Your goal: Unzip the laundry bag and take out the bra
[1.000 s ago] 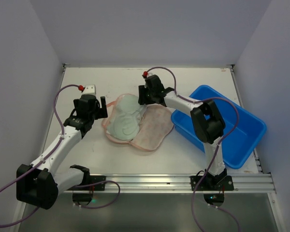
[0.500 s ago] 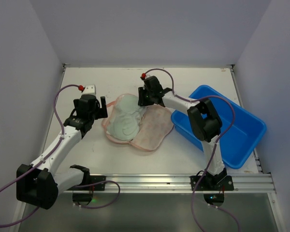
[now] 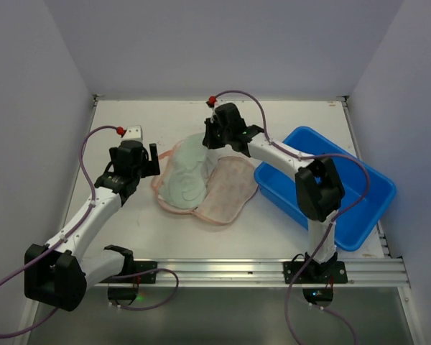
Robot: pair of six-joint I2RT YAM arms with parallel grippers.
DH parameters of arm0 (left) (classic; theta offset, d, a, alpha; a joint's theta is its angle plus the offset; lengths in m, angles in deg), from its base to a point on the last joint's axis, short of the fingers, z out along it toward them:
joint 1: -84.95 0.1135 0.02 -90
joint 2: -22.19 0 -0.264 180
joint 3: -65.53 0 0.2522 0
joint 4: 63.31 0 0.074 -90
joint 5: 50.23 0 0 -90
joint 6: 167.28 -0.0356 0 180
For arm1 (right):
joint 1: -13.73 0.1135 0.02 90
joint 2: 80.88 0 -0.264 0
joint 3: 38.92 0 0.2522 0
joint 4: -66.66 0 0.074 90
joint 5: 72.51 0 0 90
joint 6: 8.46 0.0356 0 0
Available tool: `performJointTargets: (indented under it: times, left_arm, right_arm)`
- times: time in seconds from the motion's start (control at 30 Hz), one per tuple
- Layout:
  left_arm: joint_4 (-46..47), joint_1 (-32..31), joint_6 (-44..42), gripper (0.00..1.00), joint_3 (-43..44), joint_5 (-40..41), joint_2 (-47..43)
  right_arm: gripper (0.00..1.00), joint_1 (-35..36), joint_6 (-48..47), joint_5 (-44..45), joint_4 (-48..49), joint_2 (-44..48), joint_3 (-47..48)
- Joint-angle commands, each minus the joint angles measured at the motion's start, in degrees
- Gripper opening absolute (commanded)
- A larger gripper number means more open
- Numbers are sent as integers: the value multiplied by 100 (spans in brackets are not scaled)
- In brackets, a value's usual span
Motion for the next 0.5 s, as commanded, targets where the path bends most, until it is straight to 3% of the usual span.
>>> performJointTargets:
  times: [0.0,0.27,0.47]
  left_arm:
    - [121,48,-87,98,64,202,-69]
    - [112,48,10,98,29,501,-367]
    - [112,48,18,98,29,510,-499]
  right_arm:
    - [0,214,-111,-179,187,1094,157]
    - [0,214,346,347,-374,2097,605]
    - [0,135,364,1594,-840,3133,702]
